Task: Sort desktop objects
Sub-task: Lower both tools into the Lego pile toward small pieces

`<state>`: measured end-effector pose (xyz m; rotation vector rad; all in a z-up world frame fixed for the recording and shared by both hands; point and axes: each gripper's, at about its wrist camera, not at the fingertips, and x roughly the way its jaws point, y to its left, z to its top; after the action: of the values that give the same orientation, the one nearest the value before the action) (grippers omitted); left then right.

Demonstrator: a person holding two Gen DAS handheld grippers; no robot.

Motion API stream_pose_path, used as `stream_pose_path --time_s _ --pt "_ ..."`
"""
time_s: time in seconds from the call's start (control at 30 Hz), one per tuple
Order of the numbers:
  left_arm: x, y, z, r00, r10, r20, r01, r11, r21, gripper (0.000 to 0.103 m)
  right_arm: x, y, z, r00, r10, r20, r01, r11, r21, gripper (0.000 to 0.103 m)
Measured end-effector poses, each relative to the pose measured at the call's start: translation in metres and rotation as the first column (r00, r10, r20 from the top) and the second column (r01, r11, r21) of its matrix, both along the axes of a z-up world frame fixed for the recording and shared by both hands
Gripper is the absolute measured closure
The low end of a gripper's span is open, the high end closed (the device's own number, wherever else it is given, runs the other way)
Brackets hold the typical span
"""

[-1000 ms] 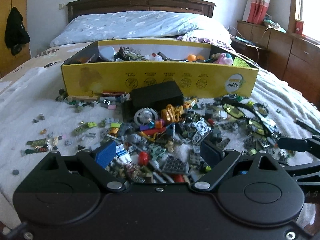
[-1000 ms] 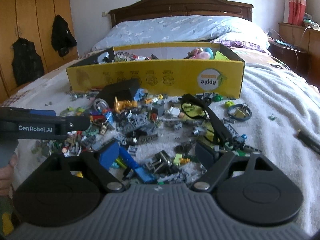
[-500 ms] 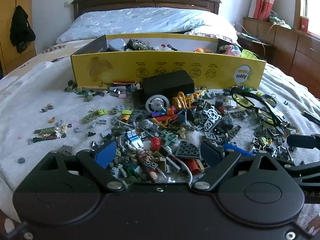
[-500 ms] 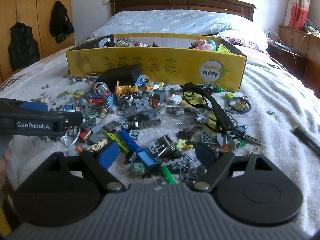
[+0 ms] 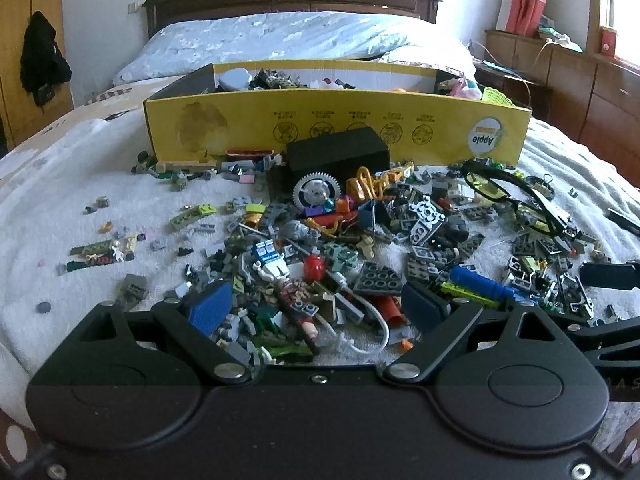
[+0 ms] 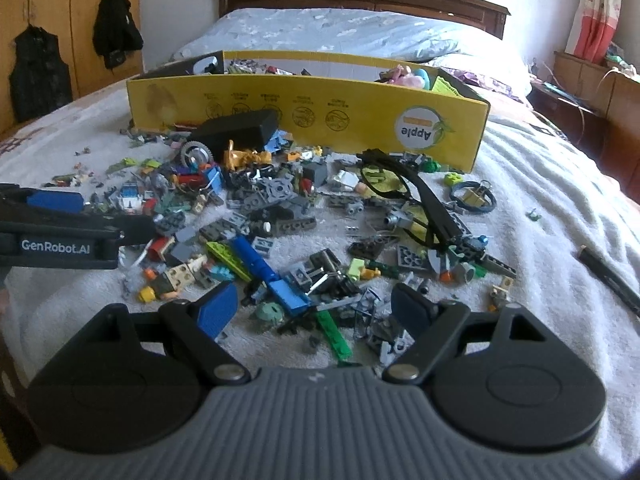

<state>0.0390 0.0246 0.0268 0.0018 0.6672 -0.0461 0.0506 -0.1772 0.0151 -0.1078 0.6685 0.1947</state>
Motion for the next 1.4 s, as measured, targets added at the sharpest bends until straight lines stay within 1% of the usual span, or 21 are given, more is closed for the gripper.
stream_pose_path --time_s 0.1,0.27,0.37,0.6,0.73,0.83,0.93,1.0,1.03,1.07,1.1,1.13,1.27,1.37,1.4 --pt "-0.003 0.003 -0.003 1.000 0.004 0.005 -0.004 1.000 0.002 0.012 -0.004 -0.002 0.000 1.000 0.008 0.014 -0.009 1.000 0.029 0.010" --pt "-0.009 0.010 -0.009 1.000 0.023 0.011 -0.023 1.000 -0.017 0.011 -0.027 -0.002 -0.005 0.991 0.047 0.123 -0.061 0.991 0.116 0.007" --pt "-0.011 0.013 -0.013 1.000 0.023 0.013 -0.022 0.999 -0.022 0.011 -0.040 0.002 -0.014 0.983 0.072 0.170 -0.096 0.986 0.137 0.007" --pt "-0.012 0.016 -0.019 0.998 0.014 0.059 -0.013 1.000 -0.008 0.011 -0.044 0.017 -0.028 0.960 0.140 0.242 -0.167 0.982 0.094 0.007" --pt "-0.012 0.015 -0.024 0.996 0.004 0.093 -0.005 1.000 0.012 0.011 -0.039 0.022 -0.037 0.951 0.140 0.276 -0.166 0.983 0.074 0.009" --pt "-0.012 0.016 -0.027 0.993 -0.004 0.117 0.001 1.000 0.023 0.011 -0.033 0.021 -0.045 0.954 0.113 0.279 -0.138 0.988 0.070 0.017" --pt "-0.011 0.017 -0.029 0.991 -0.005 0.135 0.003 1.000 0.020 0.011 -0.028 0.017 -0.049 0.956 0.078 0.282 -0.105 0.991 0.079 0.027" --pt "-0.011 0.019 -0.031 0.989 -0.003 0.147 0.002 1.000 0.010 0.011 -0.026 0.015 -0.049 0.957 0.062 0.284 -0.088 0.993 0.080 0.042" --pt "-0.011 0.020 -0.031 0.988 0.000 0.153 0.000 1.000 0.004 0.011 -0.024 0.014 -0.049 0.957 0.055 0.284 -0.080 0.994 0.079 0.046" --pt "-0.011 0.020 -0.031 0.987 0.002 0.158 -0.002 1.000 0.000 0.011 -0.023 0.013 -0.049 0.957 0.046 0.285 -0.071 0.994 0.077 0.052" --pt "-0.010 0.021 -0.031 0.986 0.002 0.165 -0.002 1.000 -0.004 0.011 -0.023 0.012 -0.050 0.958 0.041 0.285 -0.066 0.995 0.078 0.056" --pt "-0.010 0.021 -0.030 0.985 0.003 0.173 -0.003 1.000 -0.004 0.011 -0.023 0.011 -0.050 0.958 0.036 0.286 -0.062 0.995 0.082 0.057" --pt "-0.008 0.021 -0.027 0.979 0.007 0.205 -0.010 1.000 0.011 0.011 -0.020 0.008 -0.049 0.958 0.008 0.286 -0.035 0.995 0.088 0.069" --pt "-0.005 0.022 -0.026 0.976 0.006 0.218 -0.010 1.000 0.016 0.012 -0.017 0.005 -0.048 0.960 -0.019 0.281 -0.009 0.995 0.098 0.073" --pt "-0.004 0.022 -0.026 0.976 0.001 0.218 -0.003 1.000 0.011 0.015 -0.016 0.004 -0.048 0.959 -0.025 0.281 -0.002 0.995 0.096 0.073"
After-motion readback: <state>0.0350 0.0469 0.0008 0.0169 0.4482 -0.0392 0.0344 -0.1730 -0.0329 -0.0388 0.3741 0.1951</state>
